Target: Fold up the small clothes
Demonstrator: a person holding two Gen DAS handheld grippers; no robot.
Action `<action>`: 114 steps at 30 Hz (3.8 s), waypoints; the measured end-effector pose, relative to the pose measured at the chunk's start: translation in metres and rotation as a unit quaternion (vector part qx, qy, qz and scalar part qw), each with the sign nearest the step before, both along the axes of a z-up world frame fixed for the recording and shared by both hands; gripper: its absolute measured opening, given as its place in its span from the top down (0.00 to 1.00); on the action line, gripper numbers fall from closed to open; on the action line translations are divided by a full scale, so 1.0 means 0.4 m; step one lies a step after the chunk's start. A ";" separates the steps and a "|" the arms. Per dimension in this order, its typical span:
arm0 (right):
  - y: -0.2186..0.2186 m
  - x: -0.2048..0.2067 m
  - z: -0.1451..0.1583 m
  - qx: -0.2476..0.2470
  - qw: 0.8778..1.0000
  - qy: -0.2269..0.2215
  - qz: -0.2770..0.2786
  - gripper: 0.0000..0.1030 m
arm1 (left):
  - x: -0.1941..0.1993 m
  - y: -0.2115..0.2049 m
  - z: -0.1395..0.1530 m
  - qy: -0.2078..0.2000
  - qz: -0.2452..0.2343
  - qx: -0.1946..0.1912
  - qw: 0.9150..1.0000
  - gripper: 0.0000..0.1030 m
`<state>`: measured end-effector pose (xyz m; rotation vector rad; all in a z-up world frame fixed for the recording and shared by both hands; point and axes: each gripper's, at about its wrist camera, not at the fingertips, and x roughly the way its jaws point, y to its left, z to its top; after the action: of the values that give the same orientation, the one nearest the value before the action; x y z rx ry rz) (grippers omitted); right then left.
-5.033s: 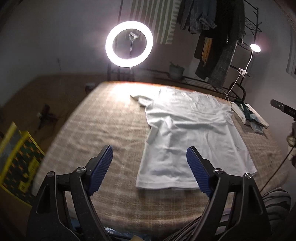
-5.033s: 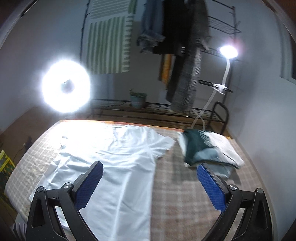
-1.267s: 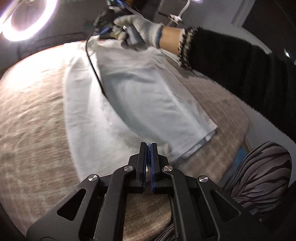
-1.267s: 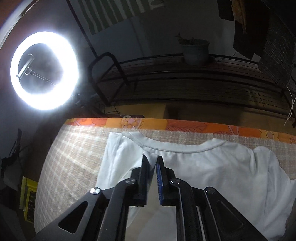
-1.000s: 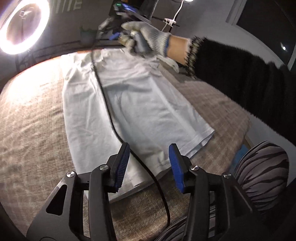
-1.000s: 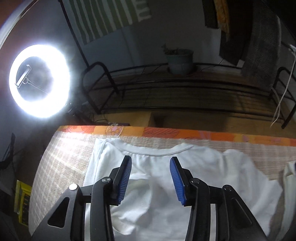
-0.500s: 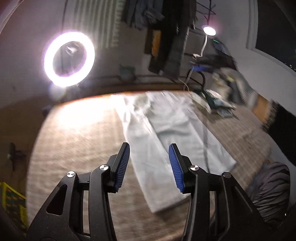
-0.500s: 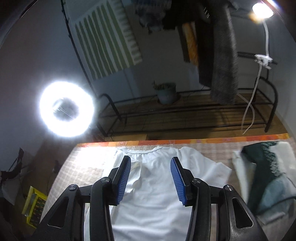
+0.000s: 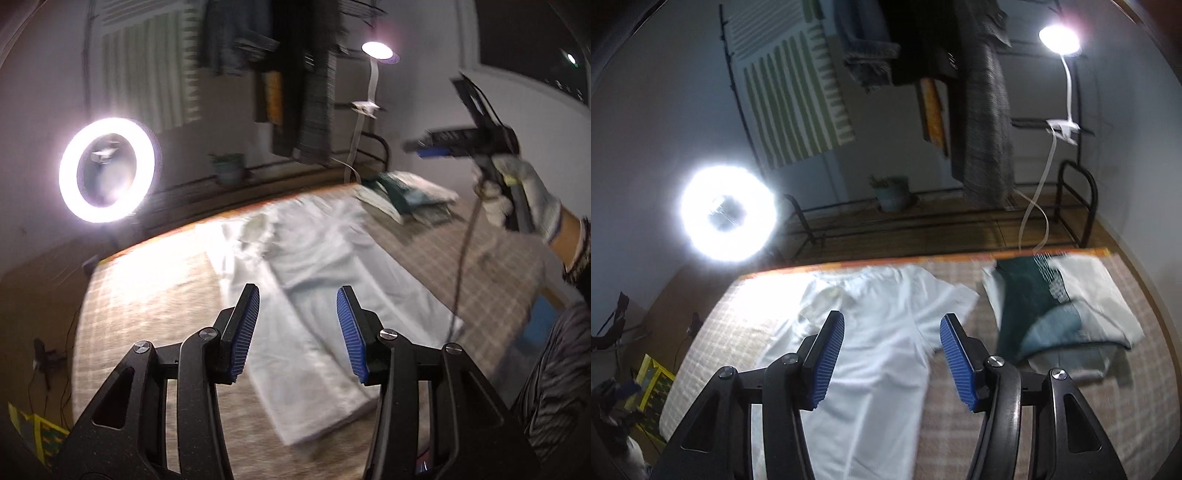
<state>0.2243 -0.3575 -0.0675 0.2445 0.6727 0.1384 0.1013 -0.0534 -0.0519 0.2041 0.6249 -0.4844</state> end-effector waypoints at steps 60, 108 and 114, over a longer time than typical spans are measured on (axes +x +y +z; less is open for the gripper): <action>-0.100 0.405 -0.464 0.132 0.979 0.152 0.008 1.00 | 0.018 -0.573 -0.361 0.214 -0.110 -0.077 0.968 0.98; 0.388 0.474 -0.335 0.034 0.969 0.136 0.204 0.46 | -0.018 -0.183 -0.345 0.233 0.081 -0.104 0.964 0.66; 0.193 0.486 -0.323 0.042 0.986 0.132 0.092 0.54 | 0.007 -0.121 -0.285 0.241 0.089 -0.099 0.961 0.66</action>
<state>0.4187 -0.2804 -0.1966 0.2845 0.9548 0.3154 0.1041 -0.1017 -0.1658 -0.1670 1.0546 -0.4202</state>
